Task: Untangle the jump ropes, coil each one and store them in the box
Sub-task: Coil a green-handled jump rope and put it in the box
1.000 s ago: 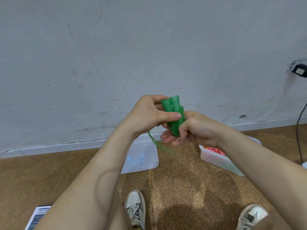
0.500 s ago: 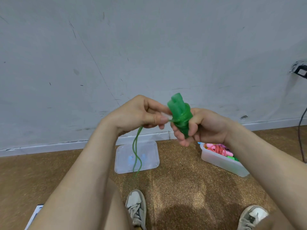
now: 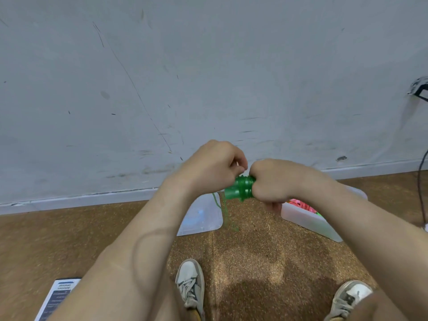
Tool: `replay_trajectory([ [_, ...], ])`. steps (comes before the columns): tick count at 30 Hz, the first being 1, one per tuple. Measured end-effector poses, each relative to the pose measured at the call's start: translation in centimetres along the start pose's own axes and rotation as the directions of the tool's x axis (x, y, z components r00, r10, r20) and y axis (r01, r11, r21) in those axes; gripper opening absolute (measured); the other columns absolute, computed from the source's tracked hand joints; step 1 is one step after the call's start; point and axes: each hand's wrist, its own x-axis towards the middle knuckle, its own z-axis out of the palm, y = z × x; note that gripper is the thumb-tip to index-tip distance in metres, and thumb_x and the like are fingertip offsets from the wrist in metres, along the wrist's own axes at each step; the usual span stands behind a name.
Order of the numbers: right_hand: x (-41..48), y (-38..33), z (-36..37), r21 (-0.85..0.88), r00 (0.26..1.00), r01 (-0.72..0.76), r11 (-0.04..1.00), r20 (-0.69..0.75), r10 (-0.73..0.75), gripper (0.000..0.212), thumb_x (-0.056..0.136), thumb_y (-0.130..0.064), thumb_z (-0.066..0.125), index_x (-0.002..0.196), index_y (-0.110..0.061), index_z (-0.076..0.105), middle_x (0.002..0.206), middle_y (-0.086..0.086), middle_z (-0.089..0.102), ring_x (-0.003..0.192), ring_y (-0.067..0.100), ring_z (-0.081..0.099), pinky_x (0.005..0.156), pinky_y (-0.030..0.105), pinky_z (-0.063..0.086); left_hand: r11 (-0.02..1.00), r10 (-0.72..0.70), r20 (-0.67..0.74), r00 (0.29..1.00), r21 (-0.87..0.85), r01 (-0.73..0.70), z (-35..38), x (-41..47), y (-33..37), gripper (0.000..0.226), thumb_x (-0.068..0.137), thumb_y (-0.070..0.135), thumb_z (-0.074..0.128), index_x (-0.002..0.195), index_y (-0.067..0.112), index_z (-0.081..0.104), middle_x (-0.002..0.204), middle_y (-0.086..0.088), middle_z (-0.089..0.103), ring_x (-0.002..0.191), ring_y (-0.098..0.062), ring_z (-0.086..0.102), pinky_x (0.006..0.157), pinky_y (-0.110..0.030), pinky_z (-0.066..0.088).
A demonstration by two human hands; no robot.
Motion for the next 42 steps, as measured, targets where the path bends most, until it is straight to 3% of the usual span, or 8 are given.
replay_trajectory([
  [7,1.5,0.7,0.9,0.539,0.989,-0.084,0.838,-0.059,0.137,0.019,0.074,0.006,0.040,0.082,0.003,0.057,0.063,0.016,0.069,0.054,0.026,0.067,0.051,0.025,0.048,0.989,0.050,-0.206,0.977,0.150,-0.019,0.3,0.6,1.1,0.030,0.093,0.021,0.054,0.122,0.020,0.061,0.100,0.001,0.072,0.101,-0.020,0.061,0.088,-0.034,0.046],
  [11,1.6,1.5,0.7,0.769,0.979,-0.089,0.633,-0.049,0.198,0.027,0.067,0.012,0.040,0.086,0.006,0.058,0.069,0.019,0.070,0.060,0.030,0.068,0.053,0.026,0.048,0.961,-0.119,-0.227,0.967,-0.270,0.055,0.4,0.4,1.3,0.022,0.085,0.017,0.068,0.107,0.022,0.068,0.084,0.007,0.073,0.082,-0.004,0.066,0.079,-0.023,0.050],
  [15,1.5,1.7,-0.1,0.893,0.984,-0.033,0.448,-0.049,0.170,0.033,0.066,0.013,0.039,0.089,0.005,0.061,0.079,0.017,0.073,0.070,0.030,0.072,0.057,0.026,0.054,0.655,-0.341,-0.129,0.931,-0.744,0.136,0.1,0.5,0.8,0.004,0.082,0.011,0.073,0.083,0.010,0.070,0.064,-0.004,0.070,0.050,-0.008,0.057,0.050,-0.016,0.041],
  [24,1.3,2.8,-1.0,0.937,0.992,0.128,0.326,-0.117,-0.053,0.037,0.055,0.011,0.040,0.084,0.000,0.061,0.076,0.015,0.069,0.066,0.024,0.069,0.059,0.026,0.055,0.428,-0.290,0.107,0.951,-0.874,0.228,-0.2,0.5,-1.3,0.014,0.081,0.023,0.070,0.073,0.011,0.067,0.053,0.000,0.051,0.044,-0.008,0.035,0.042,-0.017,0.026],
  [28,0.6,3.2,-1.6,0.860,0.944,0.146,0.488,0.026,-0.329,0.033,0.047,0.011,0.048,0.072,-0.002,0.065,0.072,0.019,0.066,0.064,0.027,0.065,0.066,0.033,0.051,0.404,-0.001,0.276,0.961,-0.879,0.252,-0.4,-0.1,-2.7,0.012,0.080,0.011,0.067,0.070,0.013,0.072,0.056,-0.002,0.053,0.051,-0.009,0.043,0.050,-0.017,0.033],
  [33,-0.7,2.1,-1.7,0.248,0.942,0.172,0.953,0.241,-0.233,0.032,0.067,0.018,0.050,0.073,-0.008,0.066,0.064,0.005,0.068,0.065,0.019,0.063,0.066,0.025,0.047,0.800,0.076,0.547,0.834,-0.533,0.277,0.2,-0.6,-3.0,0.011,0.084,-0.001,0.060,0.083,0.006,0.068,0.061,0.001,0.056,0.056,-0.009,0.045,0.057,-0.023,0.034],
  [38,-1.5,-1.3,0.8,-0.341,0.984,0.121,0.932,0.165,-0.067,0.024,0.074,-0.006,0.049,0.087,-0.012,0.067,0.067,0.000,0.068,0.067,0.020,0.067,0.053,0.024,0.043,0.949,-0.089,0.552,0.829,-0.207,0.239,1.3,0.1,0.1,0.025,0.084,-0.005,0.052,0.100,0.010,0.063,0.062,0.002,0.058,0.050,-0.003,0.050,0.050,-0.017,0.036],
  [42,-1.3,-2.1,2.3,-0.423,0.990,0.097,0.901,0.132,-0.044,0.013,0.079,-0.014,0.043,0.075,-0.015,0.055,0.053,-0.001,0.061,0.056,0.017,0.063,0.052,0.025,0.040,0.973,-0.139,0.476,0.868,-0.098,0.209,1.6,0.3,0.6,0.033,0.081,-0.003,0.046,0.103,0.019,0.055,0.082,-0.003,0.064,0.071,-0.016,0.057,0.059,-0.028,0.042],
])
